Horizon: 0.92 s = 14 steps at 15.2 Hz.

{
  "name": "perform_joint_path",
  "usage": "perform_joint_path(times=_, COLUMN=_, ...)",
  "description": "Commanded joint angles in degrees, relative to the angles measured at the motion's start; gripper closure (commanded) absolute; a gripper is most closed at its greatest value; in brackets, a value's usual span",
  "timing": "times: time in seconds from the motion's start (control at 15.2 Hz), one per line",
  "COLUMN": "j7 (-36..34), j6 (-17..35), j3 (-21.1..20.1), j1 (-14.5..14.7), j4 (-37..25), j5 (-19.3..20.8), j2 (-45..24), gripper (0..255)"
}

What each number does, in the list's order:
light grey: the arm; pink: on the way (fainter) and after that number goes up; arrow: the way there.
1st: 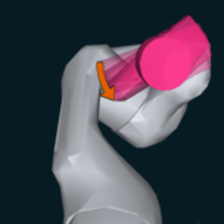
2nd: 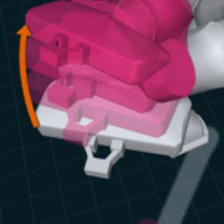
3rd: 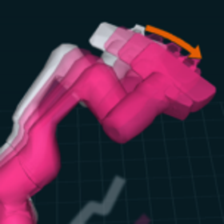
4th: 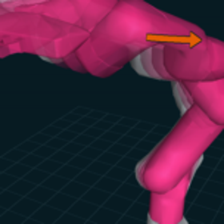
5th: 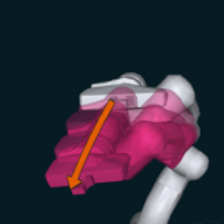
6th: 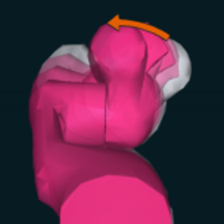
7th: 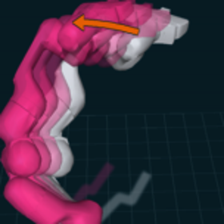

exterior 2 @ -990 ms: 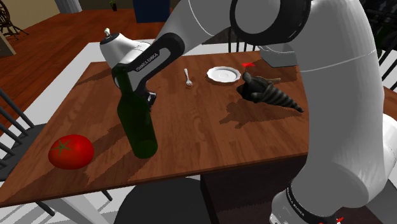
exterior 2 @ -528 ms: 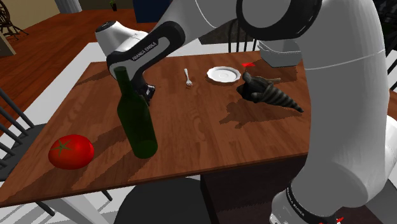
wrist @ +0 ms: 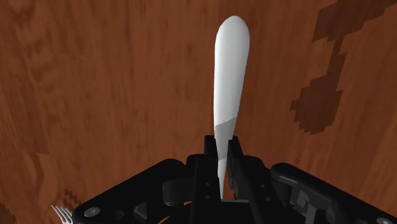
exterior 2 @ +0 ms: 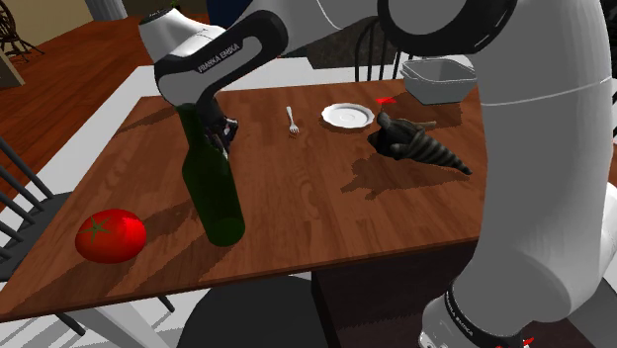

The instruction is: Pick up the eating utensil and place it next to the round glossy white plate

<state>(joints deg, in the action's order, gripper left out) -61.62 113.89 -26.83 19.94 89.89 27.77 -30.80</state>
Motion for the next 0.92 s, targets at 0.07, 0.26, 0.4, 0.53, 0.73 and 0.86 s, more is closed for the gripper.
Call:
perform_joint_path(times=0.07, j7=1.1, j6=0.37, j3=-0.24, j1=-1.5, j4=2.21, j5=-0.78, j2=2.21, gripper=255)
perform_joint_path(times=0.26, j7=3.67, j6=3.82, j3=-0.31, j1=-5.54, j4=9.42, j5=-2.19, j2=7.09, gripper=255)
perform_joint_path(times=0.4, j7=5.69, j6=5.95, j3=-0.2, j1=-8.06, j4=13.73, j5=-3.19, j2=10.11, gripper=255)
perform_joint_path(times=0.53, j7=7.93, j6=7.94, j3=0.04, j1=-10.46, j4=17.68, j5=-4.24, j2=12.98, gripper=255)
perform_joint_path(times=0.73, j7=11.66, j6=10.72, j3=0.68, j1=-13.8, j4=23.02, j5=-5.86, j2=16.98, gripper=255)
perform_joint_path(times=0.86, j7=14.35, j6=12.42, j3=1.3, j1=-15.85, j4=26.22, j5=-6.94, j2=19.44, gripper=255)
